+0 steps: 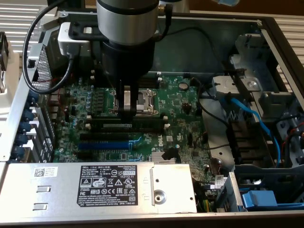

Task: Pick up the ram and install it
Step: 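Press down the ram until it locks into place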

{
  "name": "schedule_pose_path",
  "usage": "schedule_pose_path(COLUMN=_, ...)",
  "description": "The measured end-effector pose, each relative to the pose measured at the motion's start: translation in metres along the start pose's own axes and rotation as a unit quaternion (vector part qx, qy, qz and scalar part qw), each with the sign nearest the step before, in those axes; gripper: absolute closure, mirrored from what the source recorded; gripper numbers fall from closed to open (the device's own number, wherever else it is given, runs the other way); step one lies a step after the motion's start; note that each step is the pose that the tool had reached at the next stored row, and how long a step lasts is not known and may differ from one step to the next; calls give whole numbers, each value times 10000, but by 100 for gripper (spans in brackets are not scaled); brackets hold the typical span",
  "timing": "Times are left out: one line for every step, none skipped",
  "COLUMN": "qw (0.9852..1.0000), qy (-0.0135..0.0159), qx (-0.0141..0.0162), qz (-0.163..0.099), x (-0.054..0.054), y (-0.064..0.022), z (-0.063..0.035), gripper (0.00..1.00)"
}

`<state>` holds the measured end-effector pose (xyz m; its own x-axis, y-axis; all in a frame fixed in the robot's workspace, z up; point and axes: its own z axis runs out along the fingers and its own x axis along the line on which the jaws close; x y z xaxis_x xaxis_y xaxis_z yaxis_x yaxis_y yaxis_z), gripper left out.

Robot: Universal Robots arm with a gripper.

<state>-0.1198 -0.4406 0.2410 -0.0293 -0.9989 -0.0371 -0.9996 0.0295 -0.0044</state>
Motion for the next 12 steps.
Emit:
schedule_pose_path(qw=10000, qy=0, qx=0, qz=0, x=0, y=0, z=0, gripper=80)
schedule_pose_path(qw=10000, qy=0, qx=0, qz=0, x=0, y=0, z=0, gripper=80)
schedule_pose_path(qw=10000, qy=0, qx=0, qz=0, x=0, y=0, z=0, gripper=80)
schedule_pose_path(qw=10000, qy=0, qx=0, qz=0, x=0, y=0, z=0, gripper=80)
schedule_pose_path(qw=10000, qy=0, qx=0, qz=0, x=0, y=0, z=0, gripper=80)
schedule_pose_path(qw=10000, qy=0, qx=0, qz=0, x=0, y=0, z=0, gripper=82)
schedule_pose_path(qw=10000, qy=0, qx=0, qz=0, x=0, y=0, z=0, gripper=89)
schedule_pose_path(qw=10000, qy=0, qx=0, qz=0, x=0, y=0, z=0, gripper=90)
schedule_pose_path(qw=10000, qy=0, qx=0, qz=0, x=0, y=0, z=0, gripper=90)
schedule_pose_path(qw=10000, qy=0, qx=0, qz=0, x=0, y=0, z=0, gripper=90)
schedule_pose_path(qw=10000, qy=0, qx=0, qz=0, x=0, y=0, z=0, gripper=90)
schedule_pose_path(qw=10000, qy=0, qx=0, qz=0, x=0, y=0, z=0, gripper=90)
